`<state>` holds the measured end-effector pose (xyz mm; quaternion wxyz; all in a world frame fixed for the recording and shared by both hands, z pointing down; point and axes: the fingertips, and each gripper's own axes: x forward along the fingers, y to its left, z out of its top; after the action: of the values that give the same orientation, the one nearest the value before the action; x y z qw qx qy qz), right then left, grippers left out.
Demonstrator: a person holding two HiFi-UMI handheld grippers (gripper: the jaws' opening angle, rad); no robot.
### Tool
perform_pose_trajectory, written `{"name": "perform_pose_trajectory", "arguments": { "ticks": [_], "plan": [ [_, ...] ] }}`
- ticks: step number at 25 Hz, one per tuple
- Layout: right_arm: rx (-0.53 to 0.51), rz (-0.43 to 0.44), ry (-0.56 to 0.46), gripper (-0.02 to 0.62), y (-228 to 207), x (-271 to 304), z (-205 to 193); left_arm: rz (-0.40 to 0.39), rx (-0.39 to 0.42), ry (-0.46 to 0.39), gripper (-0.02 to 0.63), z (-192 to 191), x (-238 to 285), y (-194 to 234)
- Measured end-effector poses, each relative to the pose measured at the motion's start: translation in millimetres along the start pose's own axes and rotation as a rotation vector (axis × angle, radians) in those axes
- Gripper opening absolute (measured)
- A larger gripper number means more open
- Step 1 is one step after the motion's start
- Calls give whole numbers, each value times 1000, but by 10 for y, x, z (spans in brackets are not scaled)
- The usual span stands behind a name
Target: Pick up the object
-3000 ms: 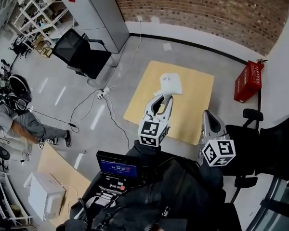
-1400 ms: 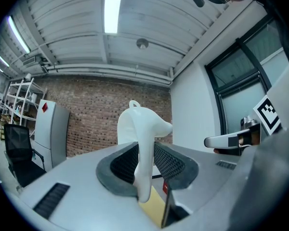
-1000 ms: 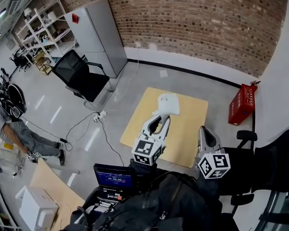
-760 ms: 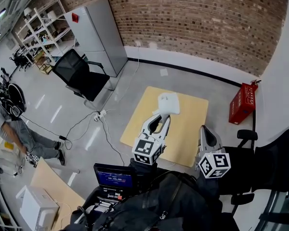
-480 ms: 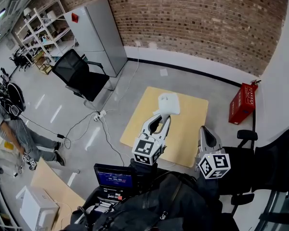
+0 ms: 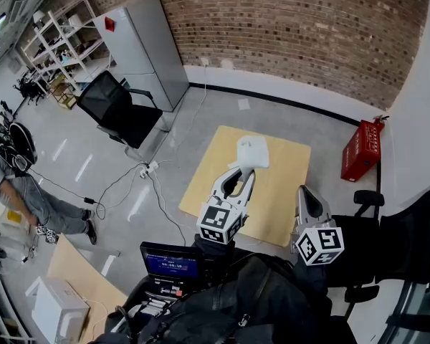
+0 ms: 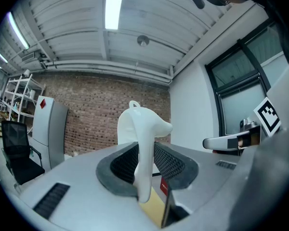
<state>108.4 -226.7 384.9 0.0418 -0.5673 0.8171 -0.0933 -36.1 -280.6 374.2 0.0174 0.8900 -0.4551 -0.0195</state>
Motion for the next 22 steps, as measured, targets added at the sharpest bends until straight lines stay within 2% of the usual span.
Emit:
{"name": "perform_pose_trajectory", "arguments": {
  "ticks": [22],
  "plan": [
    [-12, -1, -14, 5, -39, -6, 40, -13, 2, 7, 107, -5, 57, -55]
  ]
}}
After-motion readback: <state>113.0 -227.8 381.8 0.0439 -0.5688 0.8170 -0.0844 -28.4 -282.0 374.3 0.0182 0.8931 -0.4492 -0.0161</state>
